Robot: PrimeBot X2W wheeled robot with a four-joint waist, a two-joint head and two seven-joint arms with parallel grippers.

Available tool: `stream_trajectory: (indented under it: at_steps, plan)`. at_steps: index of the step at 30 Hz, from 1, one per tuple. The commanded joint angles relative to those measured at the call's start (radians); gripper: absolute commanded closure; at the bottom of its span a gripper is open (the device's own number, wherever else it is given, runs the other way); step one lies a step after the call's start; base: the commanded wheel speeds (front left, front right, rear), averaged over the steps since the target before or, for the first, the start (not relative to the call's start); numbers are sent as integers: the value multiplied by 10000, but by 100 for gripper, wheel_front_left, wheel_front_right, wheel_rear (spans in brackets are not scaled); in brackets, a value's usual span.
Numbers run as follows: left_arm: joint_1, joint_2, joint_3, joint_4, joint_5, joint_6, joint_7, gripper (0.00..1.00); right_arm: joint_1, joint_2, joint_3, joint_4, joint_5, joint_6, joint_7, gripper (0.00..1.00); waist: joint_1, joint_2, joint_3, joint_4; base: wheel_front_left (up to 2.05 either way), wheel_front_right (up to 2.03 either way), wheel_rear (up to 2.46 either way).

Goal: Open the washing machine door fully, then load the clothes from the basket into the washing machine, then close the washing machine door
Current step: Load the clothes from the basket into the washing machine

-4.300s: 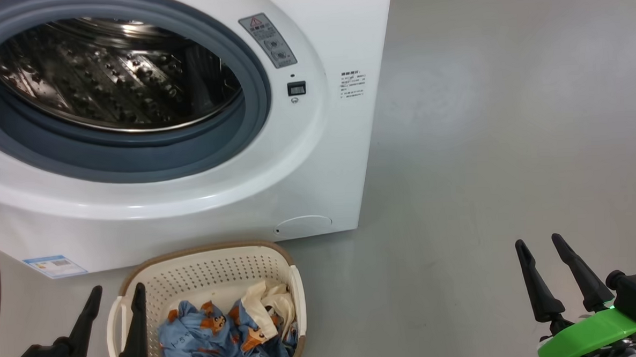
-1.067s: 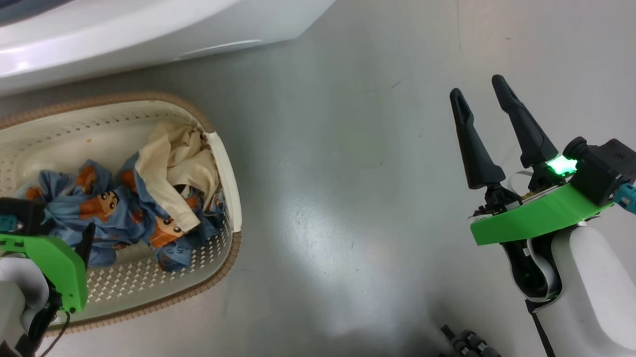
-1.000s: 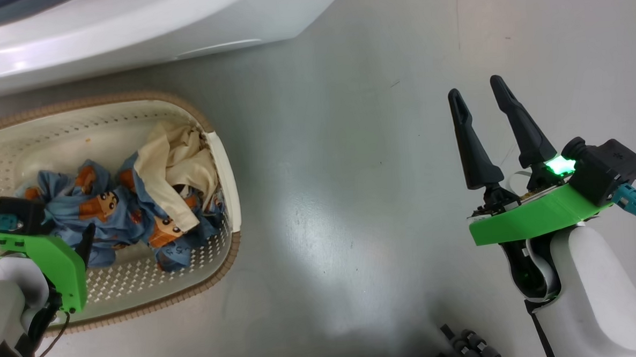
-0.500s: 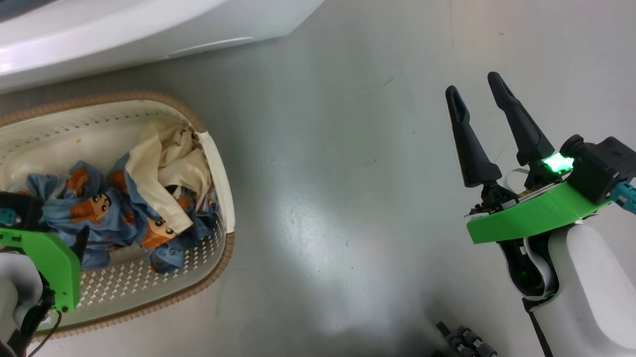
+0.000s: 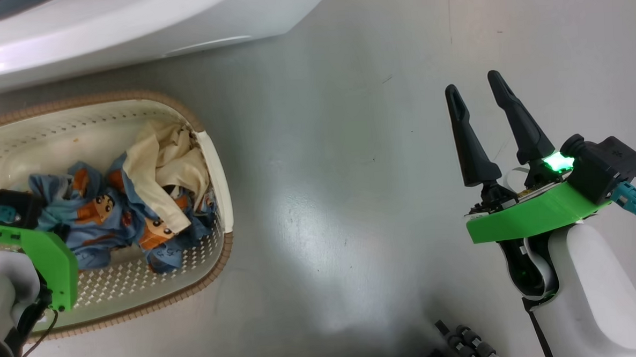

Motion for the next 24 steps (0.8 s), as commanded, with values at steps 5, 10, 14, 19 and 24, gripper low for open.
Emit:
stream_trajectory:
  at_steps: [5,10,14,19,24]
  plan:
    - [-99,407,64,4,-290,-14,-320,100,167,53,171,-232,-65,29,-118,0,0,0,-68,38,0,0,0]
    - [-9,276,25,21,-575,-14,-689,100,208,2,162,-151,-72,29,-118,0,0,0,-352,176,0,0,0]
    - [118,110,67,6,-883,-14,-1096,100,297,-82,145,-101,-80,29,-118,0,0,0,-705,339,0,0,0]
    - [318,-136,40,-50,-1038,-14,-1456,100,470,-237,88,-4,-66,29,-118,0,0,0,-1255,582,0,0,0]
    - [516,-360,123,-22,-1161,-14,-1635,100,656,-391,40,87,-53,29,-118,0,0,0,-1770,783,0,0,0]
